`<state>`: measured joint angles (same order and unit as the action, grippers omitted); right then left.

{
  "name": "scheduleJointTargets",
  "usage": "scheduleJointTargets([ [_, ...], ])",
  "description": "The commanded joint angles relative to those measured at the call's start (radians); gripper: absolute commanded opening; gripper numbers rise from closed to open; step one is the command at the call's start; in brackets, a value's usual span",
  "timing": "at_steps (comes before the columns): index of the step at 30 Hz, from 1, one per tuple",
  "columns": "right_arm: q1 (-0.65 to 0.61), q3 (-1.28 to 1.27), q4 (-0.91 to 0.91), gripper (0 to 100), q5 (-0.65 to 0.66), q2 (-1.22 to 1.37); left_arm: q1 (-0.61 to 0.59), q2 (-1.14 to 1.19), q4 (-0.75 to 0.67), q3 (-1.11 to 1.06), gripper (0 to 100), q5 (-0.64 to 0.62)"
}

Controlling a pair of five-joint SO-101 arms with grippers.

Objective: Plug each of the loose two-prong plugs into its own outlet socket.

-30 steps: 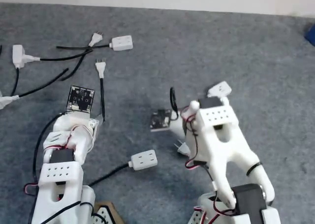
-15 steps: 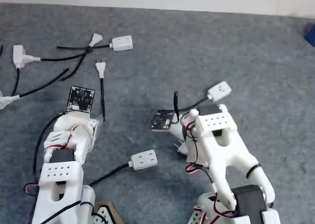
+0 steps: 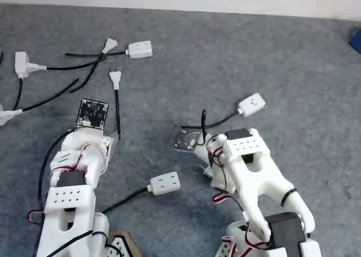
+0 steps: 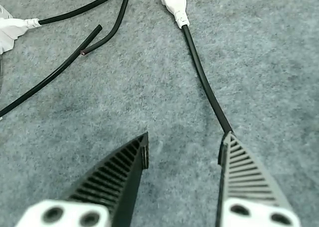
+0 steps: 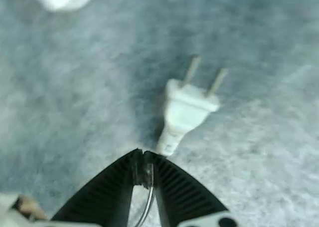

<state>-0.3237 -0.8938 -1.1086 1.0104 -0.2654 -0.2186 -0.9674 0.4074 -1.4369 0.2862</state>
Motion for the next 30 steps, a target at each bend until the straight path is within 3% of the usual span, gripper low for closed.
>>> scheduleJointTargets([
  [1,-0.044,0.002,0.085,0.6,-0.048,-0.036,-0.002,-0.005,-0.018,0.004,23,-0.009],
  [14,-0.051,0.03,-0.005,1.4,-0.044,-0.116,0.018,-0.005,-0.018,0.001,23,-0.009],
  [20,-0.051,0.012,-0.051,20.5,-0.011,-0.262,0.018,-0.005,-0.018,0.001,23,-0.009],
  [30,-0.021,-0.134,0.042,19.0,-0.002,-0.272,0.018,-0.005,-0.018,0.001,23,-0.009],
])
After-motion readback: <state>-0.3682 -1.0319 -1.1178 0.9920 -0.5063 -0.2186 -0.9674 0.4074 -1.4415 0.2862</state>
